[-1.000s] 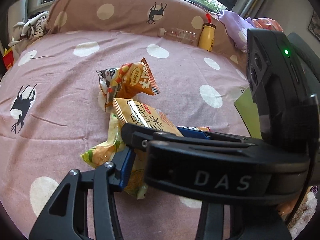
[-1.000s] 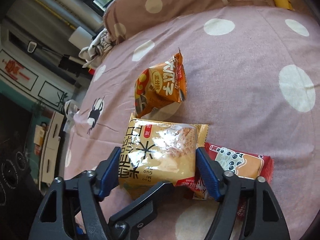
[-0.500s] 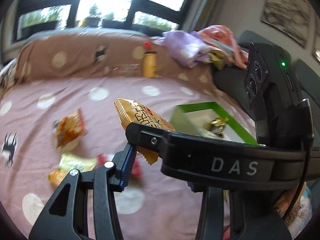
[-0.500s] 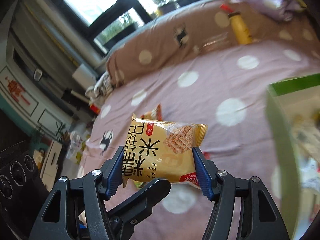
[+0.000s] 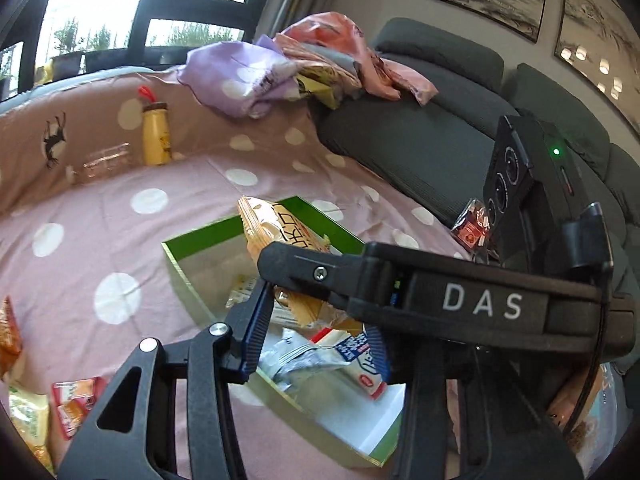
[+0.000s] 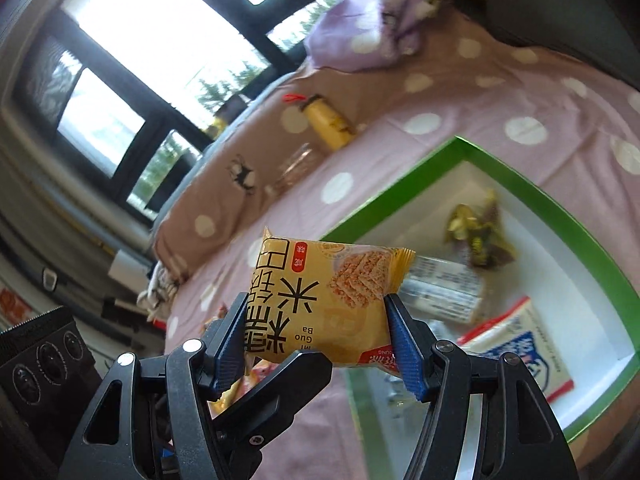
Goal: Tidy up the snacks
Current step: 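Carry the rice-cracker bag into the green box and open the right gripper, then move the right gripper back to the remaining snacks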
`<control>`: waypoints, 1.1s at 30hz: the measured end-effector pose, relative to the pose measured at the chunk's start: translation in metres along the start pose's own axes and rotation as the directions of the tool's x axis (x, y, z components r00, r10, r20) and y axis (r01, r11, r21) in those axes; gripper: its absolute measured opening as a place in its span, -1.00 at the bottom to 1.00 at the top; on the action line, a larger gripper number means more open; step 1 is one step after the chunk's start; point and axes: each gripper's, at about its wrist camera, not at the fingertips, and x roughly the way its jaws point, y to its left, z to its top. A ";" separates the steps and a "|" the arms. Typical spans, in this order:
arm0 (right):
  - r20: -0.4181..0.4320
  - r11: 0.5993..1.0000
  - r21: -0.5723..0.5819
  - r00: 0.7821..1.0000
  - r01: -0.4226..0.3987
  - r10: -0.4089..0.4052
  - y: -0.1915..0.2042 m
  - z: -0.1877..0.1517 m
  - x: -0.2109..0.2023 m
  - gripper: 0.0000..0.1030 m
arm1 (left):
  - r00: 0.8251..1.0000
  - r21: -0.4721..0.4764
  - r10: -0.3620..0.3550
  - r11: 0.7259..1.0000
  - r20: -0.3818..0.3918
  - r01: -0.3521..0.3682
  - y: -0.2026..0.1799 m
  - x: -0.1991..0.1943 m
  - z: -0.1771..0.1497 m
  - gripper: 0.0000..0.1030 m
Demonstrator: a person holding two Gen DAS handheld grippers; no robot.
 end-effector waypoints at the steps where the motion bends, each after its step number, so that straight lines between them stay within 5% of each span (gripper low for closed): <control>1: -0.003 1.000 0.015 1.000 0.018 -0.017 -0.005 0.002 0.000 0.30 | 1.000 -0.005 -0.012 1.000 -0.013 0.012 -0.001 0.007 0.001 -0.18; 12: -0.032 0.973 0.052 0.975 0.223 -0.222 -0.027 0.003 0.006 0.41 | 0.995 -0.090 -0.036 0.996 -0.098 0.027 0.007 0.027 -0.013 -0.07; 21: 0.040 0.995 -0.042 0.995 0.094 -0.092 0.012 -0.001 -0.006 0.64 | 0.988 -0.113 0.150 0.982 -0.038 -0.153 0.042 -0.035 -0.024 0.68; 29: -0.025 0.991 -0.131 0.999 -0.035 0.032 0.061 -0.019 0.015 0.76 | 0.914 -0.241 0.403 0.884 -0.043 -0.401 0.111 -0.109 -0.049 0.74; 33: -0.090 0.980 -0.169 0.992 -0.103 0.089 0.086 -0.033 0.035 0.77 | 0.861 -0.338 0.502 0.798 -0.084 -0.499 0.152 -0.140 -0.076 0.74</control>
